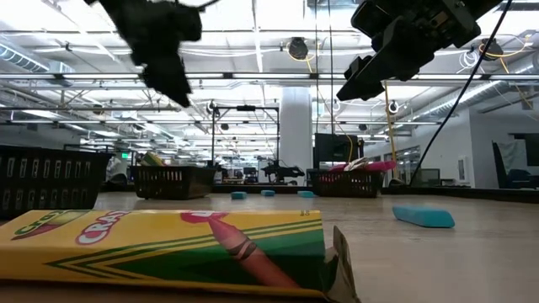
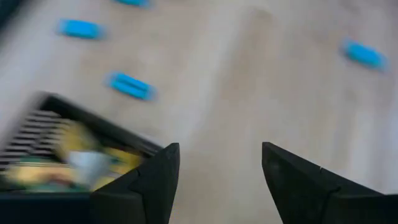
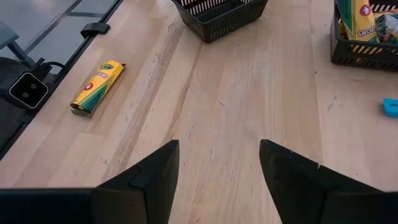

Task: Pick & Place School Supplies
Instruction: Put the yellow crayon box into the middle black bin

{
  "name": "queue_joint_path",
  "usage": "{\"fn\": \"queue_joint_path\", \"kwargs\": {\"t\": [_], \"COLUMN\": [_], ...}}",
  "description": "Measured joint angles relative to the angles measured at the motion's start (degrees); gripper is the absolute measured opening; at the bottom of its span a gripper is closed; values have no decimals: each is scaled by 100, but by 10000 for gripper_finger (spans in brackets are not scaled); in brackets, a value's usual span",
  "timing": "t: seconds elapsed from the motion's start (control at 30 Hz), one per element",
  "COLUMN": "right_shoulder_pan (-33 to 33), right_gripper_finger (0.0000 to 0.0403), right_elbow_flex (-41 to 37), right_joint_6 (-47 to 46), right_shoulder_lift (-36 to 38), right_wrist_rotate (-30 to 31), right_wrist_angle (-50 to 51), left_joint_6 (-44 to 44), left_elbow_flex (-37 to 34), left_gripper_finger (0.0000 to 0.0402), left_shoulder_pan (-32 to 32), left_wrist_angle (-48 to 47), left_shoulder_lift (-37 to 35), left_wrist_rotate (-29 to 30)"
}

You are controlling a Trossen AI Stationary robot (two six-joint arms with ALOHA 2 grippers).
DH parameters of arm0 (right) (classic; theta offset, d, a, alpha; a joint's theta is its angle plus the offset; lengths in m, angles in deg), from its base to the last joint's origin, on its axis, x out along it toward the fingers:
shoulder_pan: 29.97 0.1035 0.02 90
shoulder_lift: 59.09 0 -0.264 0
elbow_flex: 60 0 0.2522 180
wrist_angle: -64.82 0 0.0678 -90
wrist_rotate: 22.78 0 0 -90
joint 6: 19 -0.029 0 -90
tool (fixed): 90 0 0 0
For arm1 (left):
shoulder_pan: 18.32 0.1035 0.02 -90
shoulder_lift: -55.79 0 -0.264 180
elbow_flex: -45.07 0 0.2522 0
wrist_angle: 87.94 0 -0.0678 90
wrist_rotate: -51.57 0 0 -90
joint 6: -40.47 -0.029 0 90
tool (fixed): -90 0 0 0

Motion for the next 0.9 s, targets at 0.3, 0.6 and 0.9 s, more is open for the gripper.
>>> {"fn": "queue_joint_path", "kwargs": {"t": [0.3,0.6,0.9], "right_shoulder_pan": [41,312,550], "right_gripper_finger": [212,212,212], "right_elbow_flex": [0,0,0], "right_joint_6": [-72,-145,-201], "right_shoulder_lift": [0,0,0], "right_wrist_rotate": [2,43,332], "right_wrist_angle": [27,36,273], "left_joint_6": [709,1159,1018], "left_elbow_flex": [1,-2,1093], "left_gripper_finger": [227,228,231], "left_shoulder_pan": [-2510,-2859,-3219], "left_wrist_angle": [1109,2052,1697], "left_shoulder_lift": [869,2249,2950], "left_wrist_rotate": [56,-155,-320]}}
